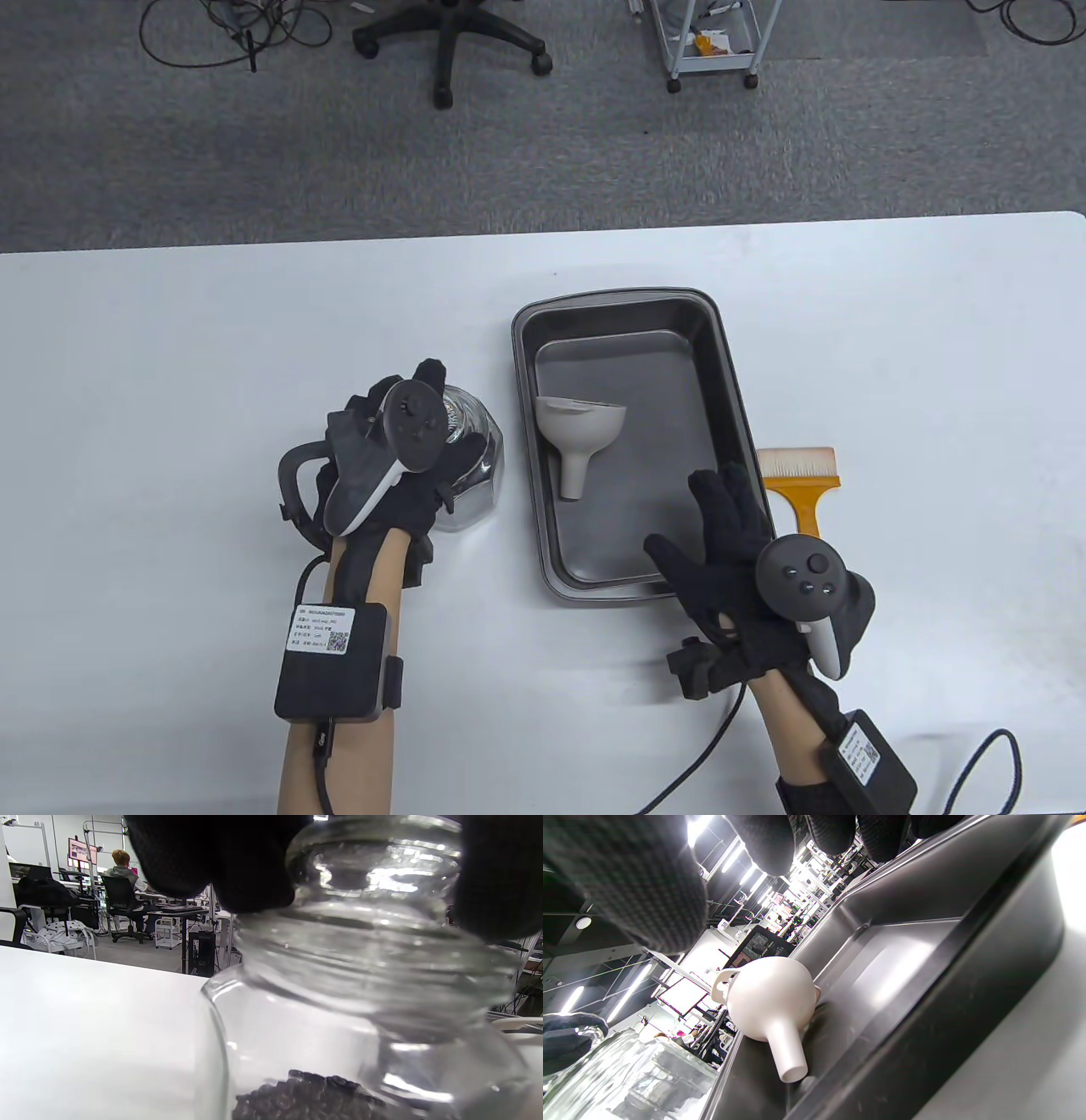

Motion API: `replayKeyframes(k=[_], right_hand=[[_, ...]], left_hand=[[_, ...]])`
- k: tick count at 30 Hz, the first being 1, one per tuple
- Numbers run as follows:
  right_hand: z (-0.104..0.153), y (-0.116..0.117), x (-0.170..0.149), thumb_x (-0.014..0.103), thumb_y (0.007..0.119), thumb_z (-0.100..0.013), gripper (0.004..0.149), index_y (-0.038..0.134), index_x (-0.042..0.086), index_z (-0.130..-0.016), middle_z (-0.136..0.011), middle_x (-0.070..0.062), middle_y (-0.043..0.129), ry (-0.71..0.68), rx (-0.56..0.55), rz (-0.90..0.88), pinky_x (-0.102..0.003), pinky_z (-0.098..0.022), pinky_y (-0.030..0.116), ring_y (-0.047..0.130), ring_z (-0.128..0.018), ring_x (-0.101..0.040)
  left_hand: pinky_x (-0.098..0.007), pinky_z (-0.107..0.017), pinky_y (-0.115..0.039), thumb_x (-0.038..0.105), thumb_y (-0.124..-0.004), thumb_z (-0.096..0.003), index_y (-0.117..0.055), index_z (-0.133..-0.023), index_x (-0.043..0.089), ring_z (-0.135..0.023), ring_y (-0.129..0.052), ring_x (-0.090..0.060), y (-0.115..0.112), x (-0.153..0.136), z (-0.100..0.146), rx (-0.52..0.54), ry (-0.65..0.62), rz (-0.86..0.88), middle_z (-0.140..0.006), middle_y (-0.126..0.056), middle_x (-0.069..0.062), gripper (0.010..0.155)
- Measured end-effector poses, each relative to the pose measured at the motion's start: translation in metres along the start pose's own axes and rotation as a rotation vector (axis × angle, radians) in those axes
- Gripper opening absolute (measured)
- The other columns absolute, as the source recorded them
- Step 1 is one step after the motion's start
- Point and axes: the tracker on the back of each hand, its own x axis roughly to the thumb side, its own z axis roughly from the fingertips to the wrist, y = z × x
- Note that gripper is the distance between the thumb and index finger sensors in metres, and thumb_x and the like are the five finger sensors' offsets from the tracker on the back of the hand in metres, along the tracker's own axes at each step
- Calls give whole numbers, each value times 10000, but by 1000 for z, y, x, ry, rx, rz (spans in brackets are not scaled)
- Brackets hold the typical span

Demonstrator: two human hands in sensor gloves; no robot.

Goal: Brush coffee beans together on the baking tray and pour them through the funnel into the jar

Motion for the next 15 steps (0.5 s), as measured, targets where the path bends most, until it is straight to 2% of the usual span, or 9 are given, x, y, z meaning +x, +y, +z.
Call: replayKeyframes(k=[4, 8, 11, 15], right_hand=[[0, -1, 0, 616, 896, -390, 835, 530, 252, -1046, -1158, -164, 427, 5, 0, -8, -629, -722, 489, 546, -1015, -479], [0, -1, -1, 614, 897, -390, 833, 533, 253, -1046, -1157, -162, 429, 8, 0, -6, -624, -725, 492, 548, -1014, -478], [0, -1, -1, 615, 897, -390, 831, 539, 251, -1045, -1158, -164, 429, 12, 8, 1, -628, -721, 493, 552, -1012, -481], [0, -3, 0, 613, 896, -393, 818, 558, 245, -1041, -1153, -162, 465, 11, 20, -2, -632, -722, 492, 553, -1013, -485]], left_hand=[[-481, -706, -741, 777, -920, -310, -604, -1059, 450, -800, -884, -202, -3, -1, 1, 2, 3, 10, -1085, -784, 36, 877], [-517, -747, -665, 763, -882, -351, -521, -1089, 446, -958, -752, -288, -8, -2, 4, -30, 7, 35, -1125, -686, 27, 881], [-548, -775, -611, 795, -781, -387, -417, -1115, 437, -1073, -618, -348, -9, -4, 8, -70, -12, 38, -1194, -566, 1, 888], [-590, -787, -568, 808, -739, -399, -366, -1122, 445, -1133, -519, -369, -2, -12, 20, -67, -43, 106, -1242, -465, -15, 891]])
